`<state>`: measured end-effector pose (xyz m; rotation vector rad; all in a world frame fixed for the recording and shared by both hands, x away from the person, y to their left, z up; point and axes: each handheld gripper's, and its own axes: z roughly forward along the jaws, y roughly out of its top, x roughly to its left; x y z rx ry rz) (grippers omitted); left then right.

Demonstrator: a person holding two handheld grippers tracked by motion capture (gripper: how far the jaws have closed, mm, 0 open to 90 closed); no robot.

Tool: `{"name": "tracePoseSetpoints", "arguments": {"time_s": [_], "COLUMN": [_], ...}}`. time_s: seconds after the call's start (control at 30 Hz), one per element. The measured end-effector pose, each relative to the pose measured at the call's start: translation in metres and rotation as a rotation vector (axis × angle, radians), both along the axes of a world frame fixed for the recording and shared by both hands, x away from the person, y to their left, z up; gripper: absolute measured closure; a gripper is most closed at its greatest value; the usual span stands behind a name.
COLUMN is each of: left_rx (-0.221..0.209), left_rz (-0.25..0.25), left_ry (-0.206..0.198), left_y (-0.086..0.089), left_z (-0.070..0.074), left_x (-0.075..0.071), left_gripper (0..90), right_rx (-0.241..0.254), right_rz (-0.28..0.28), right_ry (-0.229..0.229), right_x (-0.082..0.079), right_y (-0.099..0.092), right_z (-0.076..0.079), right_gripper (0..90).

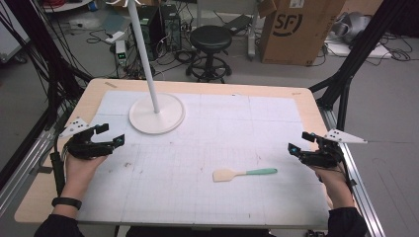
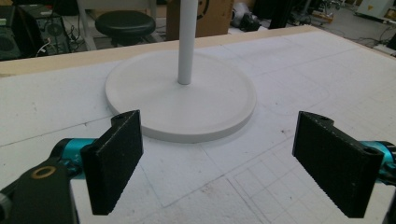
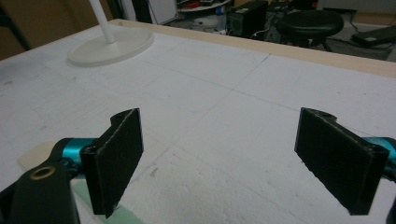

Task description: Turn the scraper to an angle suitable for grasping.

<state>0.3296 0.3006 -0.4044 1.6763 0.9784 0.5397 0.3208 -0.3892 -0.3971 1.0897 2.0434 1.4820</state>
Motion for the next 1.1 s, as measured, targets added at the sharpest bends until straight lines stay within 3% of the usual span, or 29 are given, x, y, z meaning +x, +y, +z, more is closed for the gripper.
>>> {"name": "tracePoseSetpoints", "arguments": {"time_s": [0.4,0.63,0.7,0.87,1.1], "left_rx": [0.011,0.018,0.018,0.023,0.027], "left_rz": [-0.024,-0.025,-0.024,-0.032,-0.046], "left_ry": [0.021,0.025,0.023,0.031,0.033], "left_y": [-0.002,-0.002,-0.002,-0.003,-0.005], "left_z": [-0.003,-0.003,-0.003,-0.004,-0.005], "left_x": [0.002,0.002,0.002,0.003,0.003], "left_gripper": [16.9,17.0,17.0,17.2,17.7], "right_rx": [-0.047,-0.104,-0.11,-0.153,-0.205], "right_rz": [0.156,0.275,0.285,0.38,0.471], "right_ry": [0.028,0.041,0.041,0.059,0.07], "right_x": [0.005,0.006,0.006,0.006,0.005], "right_y": [0.026,0.047,0.049,0.066,0.084], "right_z": [-0.007,-0.015,-0.016,-0.024,-0.033], "right_gripper": [16.5,23.9,24.9,34.8,47.5]}}
